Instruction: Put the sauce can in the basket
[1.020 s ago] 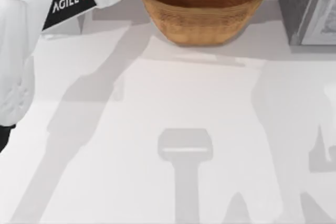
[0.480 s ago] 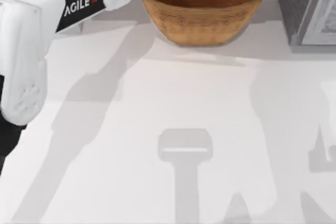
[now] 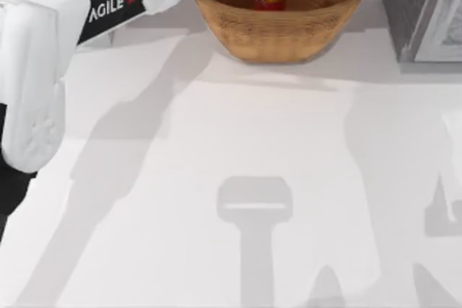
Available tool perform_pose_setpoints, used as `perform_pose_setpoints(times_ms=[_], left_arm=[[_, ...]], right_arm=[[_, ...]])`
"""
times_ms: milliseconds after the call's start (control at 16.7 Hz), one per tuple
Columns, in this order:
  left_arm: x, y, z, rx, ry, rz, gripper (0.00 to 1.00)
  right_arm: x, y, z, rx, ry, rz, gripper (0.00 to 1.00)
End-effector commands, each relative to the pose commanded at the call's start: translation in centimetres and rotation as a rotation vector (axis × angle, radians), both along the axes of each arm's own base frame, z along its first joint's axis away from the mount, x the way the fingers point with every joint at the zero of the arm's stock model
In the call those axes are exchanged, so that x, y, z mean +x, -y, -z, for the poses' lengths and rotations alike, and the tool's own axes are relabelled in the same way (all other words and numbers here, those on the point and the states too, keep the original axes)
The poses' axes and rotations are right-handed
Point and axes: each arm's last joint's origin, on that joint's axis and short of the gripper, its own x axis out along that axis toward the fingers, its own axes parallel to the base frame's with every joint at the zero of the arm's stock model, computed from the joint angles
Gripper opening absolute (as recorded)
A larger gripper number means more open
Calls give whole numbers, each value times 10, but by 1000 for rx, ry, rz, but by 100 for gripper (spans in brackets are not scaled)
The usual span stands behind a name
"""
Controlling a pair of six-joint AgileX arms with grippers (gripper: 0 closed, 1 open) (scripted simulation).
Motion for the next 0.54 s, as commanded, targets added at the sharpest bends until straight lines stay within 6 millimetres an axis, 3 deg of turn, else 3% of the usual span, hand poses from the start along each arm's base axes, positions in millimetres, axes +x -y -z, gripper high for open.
perform_pose_setpoints(times_ms=[180,540], left_arm=[[0,0,0,0,0,0,98],[0,0,0,0,0,0,100]], right_arm=[[0,0,0,0,0,0,100],[0,0,0,0,0,0,100]])
